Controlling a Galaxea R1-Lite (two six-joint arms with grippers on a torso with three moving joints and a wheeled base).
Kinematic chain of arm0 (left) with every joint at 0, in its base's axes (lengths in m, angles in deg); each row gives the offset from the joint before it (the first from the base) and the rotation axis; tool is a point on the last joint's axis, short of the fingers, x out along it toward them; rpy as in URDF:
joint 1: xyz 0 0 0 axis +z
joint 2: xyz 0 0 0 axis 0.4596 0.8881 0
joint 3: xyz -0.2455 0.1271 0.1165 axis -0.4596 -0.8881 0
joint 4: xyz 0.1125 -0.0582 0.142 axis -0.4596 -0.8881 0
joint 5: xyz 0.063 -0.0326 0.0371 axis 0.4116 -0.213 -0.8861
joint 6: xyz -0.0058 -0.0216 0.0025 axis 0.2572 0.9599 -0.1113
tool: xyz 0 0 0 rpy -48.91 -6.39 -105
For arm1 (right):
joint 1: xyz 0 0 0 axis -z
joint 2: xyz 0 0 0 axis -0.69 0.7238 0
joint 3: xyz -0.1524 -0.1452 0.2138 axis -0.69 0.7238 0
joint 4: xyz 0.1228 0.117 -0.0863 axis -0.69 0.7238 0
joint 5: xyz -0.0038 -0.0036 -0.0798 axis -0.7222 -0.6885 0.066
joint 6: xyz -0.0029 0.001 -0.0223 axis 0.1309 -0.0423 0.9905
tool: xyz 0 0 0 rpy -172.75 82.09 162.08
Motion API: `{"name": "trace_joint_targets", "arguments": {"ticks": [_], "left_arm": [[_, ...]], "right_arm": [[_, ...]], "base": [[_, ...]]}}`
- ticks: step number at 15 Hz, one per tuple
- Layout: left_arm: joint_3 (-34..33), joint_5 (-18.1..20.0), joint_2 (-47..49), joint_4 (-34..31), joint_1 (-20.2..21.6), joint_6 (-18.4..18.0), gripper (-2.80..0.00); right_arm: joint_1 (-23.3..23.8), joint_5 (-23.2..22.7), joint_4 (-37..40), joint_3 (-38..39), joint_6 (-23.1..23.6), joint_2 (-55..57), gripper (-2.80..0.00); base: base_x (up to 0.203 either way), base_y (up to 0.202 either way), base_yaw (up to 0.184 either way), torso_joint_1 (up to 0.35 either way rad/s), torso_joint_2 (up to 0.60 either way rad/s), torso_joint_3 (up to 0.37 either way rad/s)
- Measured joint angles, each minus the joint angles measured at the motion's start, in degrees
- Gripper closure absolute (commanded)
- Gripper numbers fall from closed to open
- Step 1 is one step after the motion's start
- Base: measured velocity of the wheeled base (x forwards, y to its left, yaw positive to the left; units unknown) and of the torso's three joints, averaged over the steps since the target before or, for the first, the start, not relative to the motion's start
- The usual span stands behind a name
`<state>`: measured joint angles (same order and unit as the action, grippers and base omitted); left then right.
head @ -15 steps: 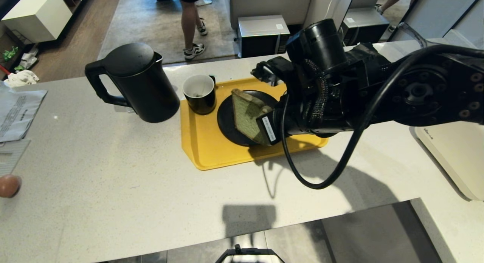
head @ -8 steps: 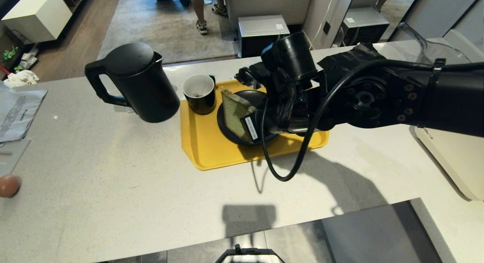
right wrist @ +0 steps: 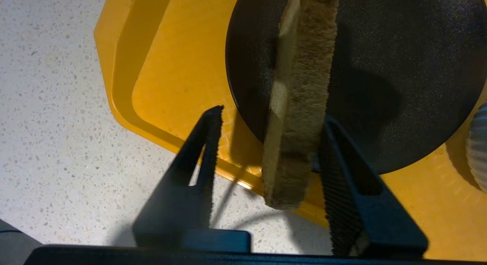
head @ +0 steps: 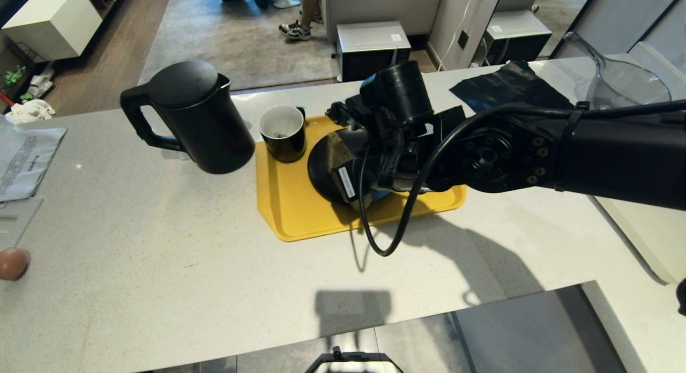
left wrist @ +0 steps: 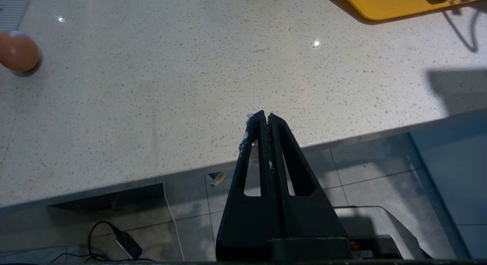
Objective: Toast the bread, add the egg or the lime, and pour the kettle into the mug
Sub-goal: Put the baked bread on a plate
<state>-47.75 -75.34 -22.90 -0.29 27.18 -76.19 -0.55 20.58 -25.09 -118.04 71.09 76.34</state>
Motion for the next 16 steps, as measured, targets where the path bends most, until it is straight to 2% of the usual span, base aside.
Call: {"name": "trace_joint_targets", "arguments": {"ticks": [12, 16], "left_arm": [[0.00, 0.02, 0.00, 0.00, 0.00, 0.03, 0.00], [0.00, 0.02, 0.00, 0.00, 0.00, 0.02, 0.00]], "right_arm": [[1.05, 0.21, -0.61, 0.48, 0.82, 0.70, -2.80], [0.71, -0.23, -8.39, 0.11, 4.65, 2.92, -2.80]], "base": [[0.000, 0.000, 0.000, 0.000, 0.00, 0.000], [0.000, 0.000, 0.000, 0.000, 0.00, 0.000]]}}
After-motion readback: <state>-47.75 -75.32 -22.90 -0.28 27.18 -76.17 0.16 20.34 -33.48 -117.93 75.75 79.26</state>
